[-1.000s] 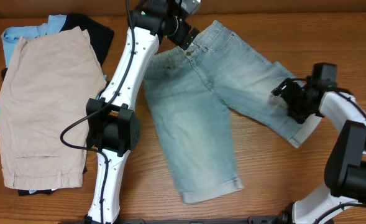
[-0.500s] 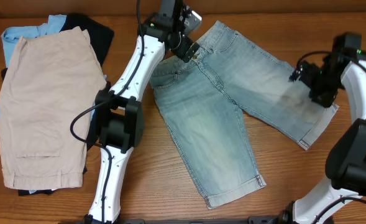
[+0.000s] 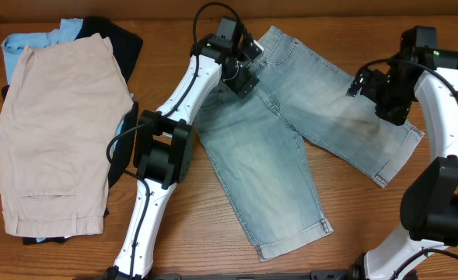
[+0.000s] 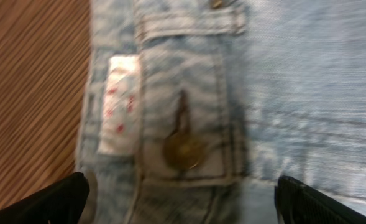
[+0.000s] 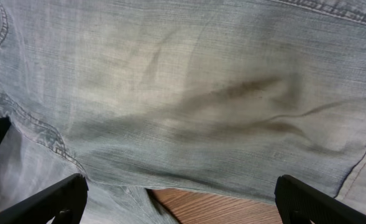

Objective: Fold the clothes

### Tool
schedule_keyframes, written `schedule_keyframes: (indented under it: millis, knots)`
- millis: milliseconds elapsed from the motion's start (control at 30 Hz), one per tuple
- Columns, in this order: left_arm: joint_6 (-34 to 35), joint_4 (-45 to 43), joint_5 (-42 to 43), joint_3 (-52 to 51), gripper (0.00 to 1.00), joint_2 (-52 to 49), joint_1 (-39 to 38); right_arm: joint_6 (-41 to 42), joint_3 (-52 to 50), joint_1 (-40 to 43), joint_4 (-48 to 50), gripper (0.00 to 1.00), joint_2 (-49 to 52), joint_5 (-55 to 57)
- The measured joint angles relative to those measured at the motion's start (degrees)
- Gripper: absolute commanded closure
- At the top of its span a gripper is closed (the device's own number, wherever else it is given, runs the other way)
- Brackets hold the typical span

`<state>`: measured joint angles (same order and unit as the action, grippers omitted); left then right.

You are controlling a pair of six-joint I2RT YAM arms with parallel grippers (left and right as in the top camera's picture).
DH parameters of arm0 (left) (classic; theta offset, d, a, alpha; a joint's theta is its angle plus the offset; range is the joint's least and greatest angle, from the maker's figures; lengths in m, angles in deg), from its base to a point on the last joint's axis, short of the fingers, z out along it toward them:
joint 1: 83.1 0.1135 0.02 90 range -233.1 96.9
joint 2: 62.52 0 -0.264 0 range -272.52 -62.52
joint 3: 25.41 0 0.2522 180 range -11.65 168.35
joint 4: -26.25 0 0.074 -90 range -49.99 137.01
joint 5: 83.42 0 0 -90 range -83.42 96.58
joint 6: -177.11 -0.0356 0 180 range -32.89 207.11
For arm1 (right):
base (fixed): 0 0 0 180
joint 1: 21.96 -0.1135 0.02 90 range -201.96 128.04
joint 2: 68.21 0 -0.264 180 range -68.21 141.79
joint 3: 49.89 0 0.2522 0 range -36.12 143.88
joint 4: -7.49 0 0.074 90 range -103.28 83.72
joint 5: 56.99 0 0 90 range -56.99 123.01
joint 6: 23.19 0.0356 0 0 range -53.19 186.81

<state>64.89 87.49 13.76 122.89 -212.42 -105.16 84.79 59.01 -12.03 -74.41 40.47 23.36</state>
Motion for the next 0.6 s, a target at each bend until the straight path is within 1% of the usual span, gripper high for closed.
schedule_keyframes:
  millis: [167,300,400,600]
  knots:
    - [6.12,3.21,-5.75,0.0,0.0,-0.13,0.24,0.04,0.0,-0.31,-0.09,0.0,0.0,0.04]
    - [12.2,7.26,-6.88,0.42,0.0,-0.22,1.09,0.59,-0.02,-1.22,-0.46,0.0,0.0,0.07]
    - [17.51,13.05,-7.19,1.64,0.0,-0.59,2.21,1.11,-0.31,-2.23,-0.85,0.0,0.0,0.04]
    - [23.47,25.66,-7.96,3.8,0.0,-1.33,5.16,3.04,-2.6,-4.74,-3.78,0.0,0.0,0.04]
